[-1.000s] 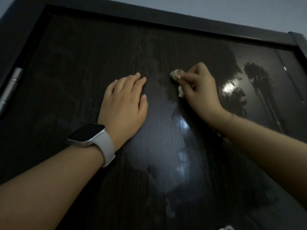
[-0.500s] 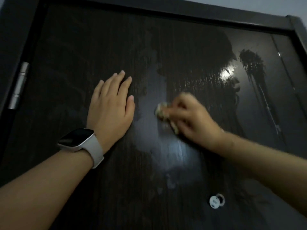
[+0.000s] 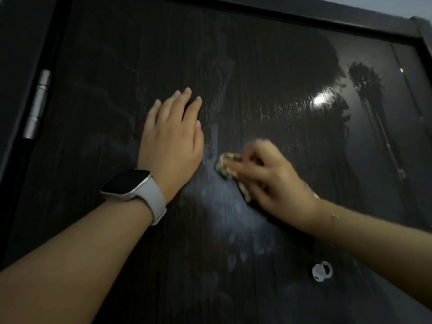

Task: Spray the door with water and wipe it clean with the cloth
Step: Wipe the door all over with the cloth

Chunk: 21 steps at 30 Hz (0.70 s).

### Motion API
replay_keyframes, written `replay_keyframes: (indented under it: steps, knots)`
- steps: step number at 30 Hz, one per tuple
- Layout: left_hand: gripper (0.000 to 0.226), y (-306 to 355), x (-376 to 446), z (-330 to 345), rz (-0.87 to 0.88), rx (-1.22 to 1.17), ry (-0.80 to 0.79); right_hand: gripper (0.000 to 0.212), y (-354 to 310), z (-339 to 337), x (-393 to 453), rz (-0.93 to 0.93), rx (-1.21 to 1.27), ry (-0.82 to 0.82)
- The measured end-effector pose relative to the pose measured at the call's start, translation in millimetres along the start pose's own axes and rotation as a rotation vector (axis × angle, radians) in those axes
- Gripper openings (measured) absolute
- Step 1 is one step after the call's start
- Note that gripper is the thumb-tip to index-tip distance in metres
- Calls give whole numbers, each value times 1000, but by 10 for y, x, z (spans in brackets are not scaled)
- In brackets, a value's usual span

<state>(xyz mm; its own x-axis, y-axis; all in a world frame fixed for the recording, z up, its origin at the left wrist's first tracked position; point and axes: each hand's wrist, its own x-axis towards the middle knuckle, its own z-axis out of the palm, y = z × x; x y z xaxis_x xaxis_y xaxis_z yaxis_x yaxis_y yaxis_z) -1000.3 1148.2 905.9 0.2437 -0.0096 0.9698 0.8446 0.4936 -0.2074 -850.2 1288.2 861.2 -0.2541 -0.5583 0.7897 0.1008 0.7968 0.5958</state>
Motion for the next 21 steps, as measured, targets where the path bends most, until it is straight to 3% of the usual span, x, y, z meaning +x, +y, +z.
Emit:
replay_keyframes:
  steps: [4,6,10,14,16,21]
  knots:
    - [46,-3,13,8,-5,9,-7,32,-134,-34,-308,-150,14,-161]
    - [46,-12,21,16,-3,-2,-15,28,-10,5,-91,-85,27,-57]
    - [45,-35,37,-7,-21,-90,-15,18,359,128,752,234,-24,277]
    - [44,-91,30,-73,-109,-334,34,20,314,224,997,303,-36,336]
    - [43,-106,23,-75,-96,-340,28,21,104,232,785,224,-38,272]
    - [39,-104,16,-41,-67,-322,35,34,-469,174,-63,-7,46,-67]
